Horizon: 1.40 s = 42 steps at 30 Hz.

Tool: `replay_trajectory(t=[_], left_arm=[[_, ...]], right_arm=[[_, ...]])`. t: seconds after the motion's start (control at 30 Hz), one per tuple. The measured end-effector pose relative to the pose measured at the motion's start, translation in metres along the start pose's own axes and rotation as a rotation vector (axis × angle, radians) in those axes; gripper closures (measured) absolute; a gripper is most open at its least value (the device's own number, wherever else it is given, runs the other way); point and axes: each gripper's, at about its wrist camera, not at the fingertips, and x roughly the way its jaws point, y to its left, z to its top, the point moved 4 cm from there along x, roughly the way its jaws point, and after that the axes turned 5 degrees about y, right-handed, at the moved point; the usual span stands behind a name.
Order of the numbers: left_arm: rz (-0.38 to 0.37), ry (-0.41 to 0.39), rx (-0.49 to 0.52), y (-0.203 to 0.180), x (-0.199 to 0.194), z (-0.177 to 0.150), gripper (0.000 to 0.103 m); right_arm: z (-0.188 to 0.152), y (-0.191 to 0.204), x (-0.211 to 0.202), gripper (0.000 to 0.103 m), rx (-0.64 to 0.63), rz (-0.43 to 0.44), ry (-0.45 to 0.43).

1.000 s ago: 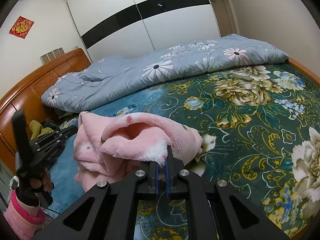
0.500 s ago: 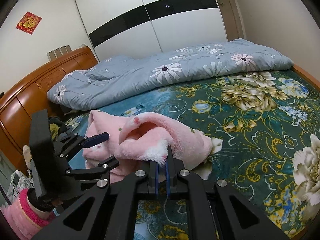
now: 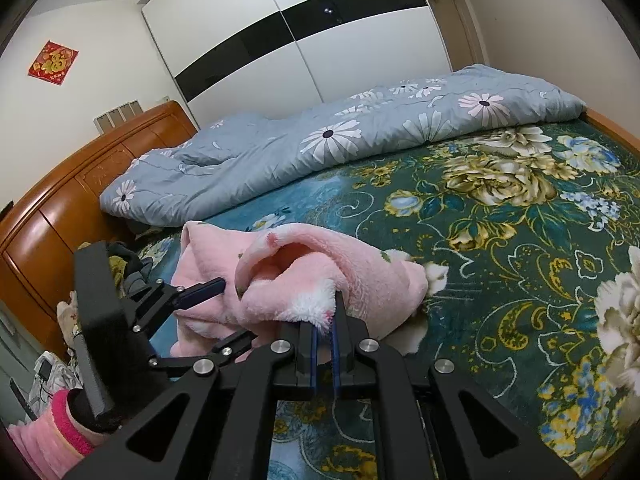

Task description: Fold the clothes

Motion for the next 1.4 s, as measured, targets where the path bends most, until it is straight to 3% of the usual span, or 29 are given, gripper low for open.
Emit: replay_trajectory(t=[0.07,0.1,0.13,0.17,0.23,0.27,0.33,0.43,0.6,0.8,0.93,1.07,1.13,1.17,1.23,1.4], left_arm=[[-0.008,-0.002,-0.032,0.006,0.000,-0.001,0.041],[-0.006,-0.001,-0.048,0.010,0.001,-0.001,0.051],[-0.009,0.002,-0.066,0.014,0.001,-0.001,0.075],[-0.034,0.009,-0.099,0.019,0.002,-0.001,0.084],[-0.116,0.015,-0.209,0.036,0.001,-0.001,0.092],[-0.108,0.006,-0.235,0.042,-0.001,0.000,0.092],[-0.019,-0.049,-0.275,0.064,-0.015,0.006,0.094],[0.031,-0.139,-0.334,0.097,-0.047,0.022,0.094],[0.161,-0.263,-0.412,0.164,-0.104,0.053,0.094],[0.242,-0.298,-0.503,0.232,-0.137,0.051,0.094],[0.269,-0.320,-0.533,0.248,-0.147,0.043,0.094],[0.298,-0.375,-0.452,0.239,-0.171,0.064,0.095],[0.314,-0.412,-0.391,0.228,-0.188,0.078,0.095],[0.315,-0.430,-0.370,0.223,-0.197,0.084,0.095],[0.322,-0.464,-0.329,0.214,-0.214,0.094,0.095],[0.260,-0.521,-0.272,0.198,-0.246,0.103,0.095]], right_arm=[[-0.001,-0.002,0.000,0.097,0.002,0.000,0.000],[-0.001,-0.003,0.000,0.097,0.005,0.000,0.000],[-0.001,-0.005,0.000,0.097,0.010,0.002,0.000],[-0.002,-0.005,0.000,0.098,0.010,0.000,0.000],[-0.003,-0.006,0.000,0.097,0.009,-0.006,0.000],[-0.003,-0.007,0.000,0.098,0.009,-0.009,0.000],[-0.004,-0.008,-0.003,0.098,0.005,-0.020,-0.006],[-0.002,-0.007,-0.008,0.098,-0.001,-0.035,-0.021],[0.012,0.001,-0.027,0.102,-0.028,-0.075,-0.093],[0.036,-0.022,-0.061,0.102,0.016,-0.174,-0.191],[0.039,-0.016,-0.052,0.102,0.000,-0.110,-0.170],[0.046,0.026,-0.022,0.101,-0.115,-0.002,-0.115],[0.055,0.060,-0.011,0.092,-0.196,0.031,-0.128],[0.060,0.075,-0.007,0.071,-0.229,0.047,-0.142],[0.071,0.105,0.000,0.048,-0.271,0.094,-0.165],[0.103,0.163,0.026,0.048,-0.334,0.099,-0.181]])
